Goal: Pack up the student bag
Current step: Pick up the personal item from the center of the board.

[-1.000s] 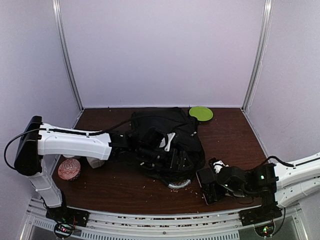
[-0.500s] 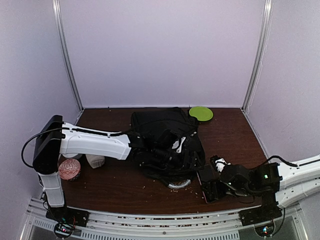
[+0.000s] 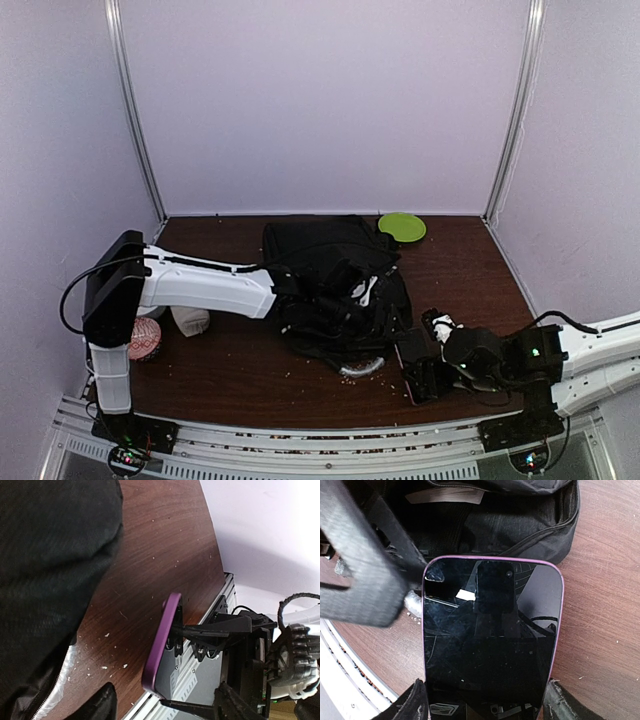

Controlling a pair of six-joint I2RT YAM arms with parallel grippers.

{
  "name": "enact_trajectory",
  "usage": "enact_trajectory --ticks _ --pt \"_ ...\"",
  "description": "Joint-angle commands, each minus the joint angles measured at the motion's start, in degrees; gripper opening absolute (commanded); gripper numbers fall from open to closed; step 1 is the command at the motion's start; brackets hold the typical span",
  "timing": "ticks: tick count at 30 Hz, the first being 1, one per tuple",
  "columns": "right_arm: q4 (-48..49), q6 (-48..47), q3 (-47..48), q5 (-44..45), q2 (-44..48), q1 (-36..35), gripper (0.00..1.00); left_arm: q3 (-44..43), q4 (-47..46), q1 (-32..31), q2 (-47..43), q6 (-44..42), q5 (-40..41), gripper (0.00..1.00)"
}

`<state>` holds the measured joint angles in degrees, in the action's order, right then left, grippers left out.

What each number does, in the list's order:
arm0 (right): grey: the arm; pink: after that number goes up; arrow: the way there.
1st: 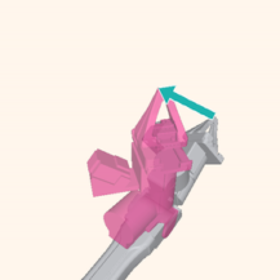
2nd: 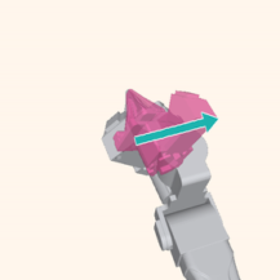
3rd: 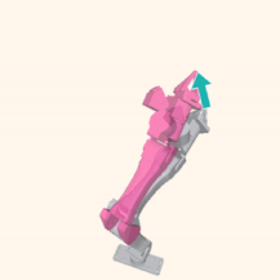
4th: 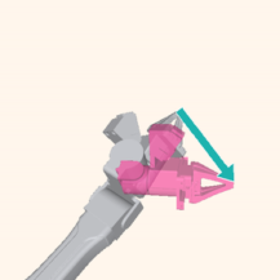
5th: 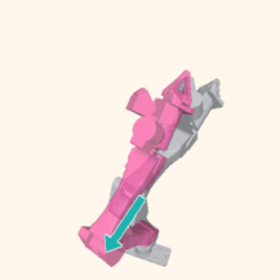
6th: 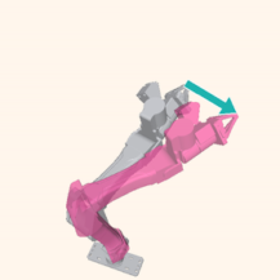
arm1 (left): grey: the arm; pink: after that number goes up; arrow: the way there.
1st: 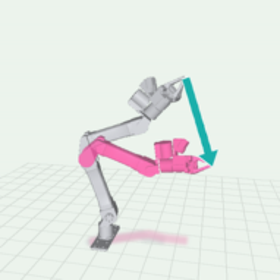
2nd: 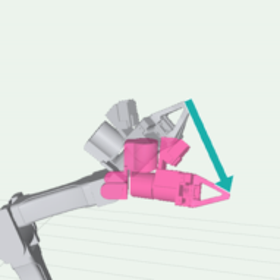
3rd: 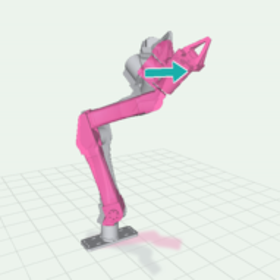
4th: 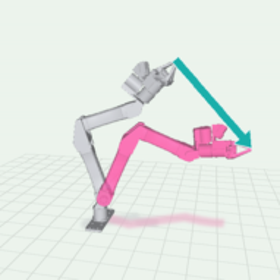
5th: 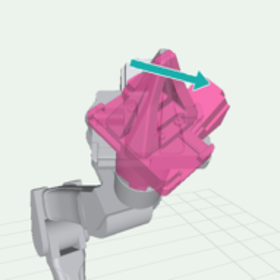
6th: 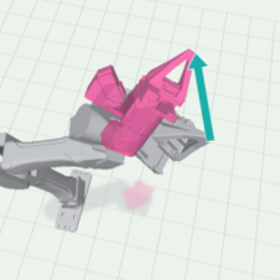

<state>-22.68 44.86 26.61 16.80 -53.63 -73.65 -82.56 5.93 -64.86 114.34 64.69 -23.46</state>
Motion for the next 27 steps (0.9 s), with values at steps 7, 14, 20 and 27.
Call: enact_trajectory --ticks 7,14,20,27 --pt "1.3 -1.0 2.0 2.4 0.4 -0.4 0.41 -2.0 -3.1 1.7 3.4 1.5 -2.3 0.59" --pt "2.1 -1.1 2.1 1.5 2.0 -0.4 0.41 -1.9 -3.7 2.0 3.5 1.5 -2.1 0.52" --pt "3.2 -1.1 1.8 0.3 3.8 -0.5 0.41 -1.7 -4.4 2.0 3.6 1.7 -2.0 0.47" --pt "4.5 -1.2 1.8 -1.0 5.2 -0.5 0.41 -1.7 -4.7 1.9 3.5 1.8 -1.9 0.43"
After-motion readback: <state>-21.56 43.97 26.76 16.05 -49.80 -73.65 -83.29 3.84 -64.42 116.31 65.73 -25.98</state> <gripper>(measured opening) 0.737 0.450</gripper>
